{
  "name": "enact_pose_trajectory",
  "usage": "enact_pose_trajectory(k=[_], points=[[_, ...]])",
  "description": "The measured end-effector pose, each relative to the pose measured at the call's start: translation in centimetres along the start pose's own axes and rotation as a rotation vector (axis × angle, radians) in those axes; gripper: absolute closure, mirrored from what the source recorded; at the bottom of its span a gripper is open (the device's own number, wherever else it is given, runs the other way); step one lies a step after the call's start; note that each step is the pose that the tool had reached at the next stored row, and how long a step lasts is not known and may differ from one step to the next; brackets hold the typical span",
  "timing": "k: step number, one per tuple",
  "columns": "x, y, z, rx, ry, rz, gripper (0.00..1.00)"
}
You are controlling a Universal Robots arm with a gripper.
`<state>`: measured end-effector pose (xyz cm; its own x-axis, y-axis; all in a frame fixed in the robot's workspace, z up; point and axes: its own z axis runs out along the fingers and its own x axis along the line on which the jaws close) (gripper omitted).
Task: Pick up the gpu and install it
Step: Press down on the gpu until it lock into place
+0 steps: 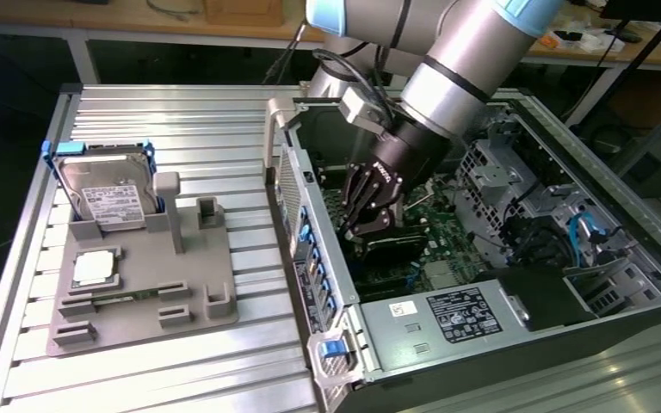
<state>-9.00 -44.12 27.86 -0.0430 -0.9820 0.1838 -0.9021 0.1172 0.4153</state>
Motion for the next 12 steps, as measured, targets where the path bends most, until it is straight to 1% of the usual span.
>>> enact_pose_trajectory(k=[1,2,4,5,6,7,8,9,10,11,12], points=[[-0.01,-0.01,0.02,0.003,0.0536,0.026,0.9],[-0.01,0.0,0.01,0.0034,0.0691,0.033,0.9],[-0.01,-0.07,-0.03,0.0049,0.1046,0.05,0.9],[-0.02,-0.13,-0.07,0.005,0.1201,0.057,0.9],[-0.04,-0.23,-0.14,0.0032,0.1407,0.066,0.9],[-0.07,-0.32,-0.22,0.0005,0.1496,0.07,0.9],[-0.11,-0.45,-0.35,-0.0028,0.1553,0.072,0.9],[-0.13,-0.58,-0.48,-0.0045,0.1641,0.075,0.9],[-0.14,-0.65,-0.56,-0.0045,0.1797,0.083,0.9],[-0.15,-0.71,-0.63,-0.0039,0.1974,0.091,0.9],[-0.16,-0.75,-0.69,-0.0033,0.2127,0.099,0.9]])
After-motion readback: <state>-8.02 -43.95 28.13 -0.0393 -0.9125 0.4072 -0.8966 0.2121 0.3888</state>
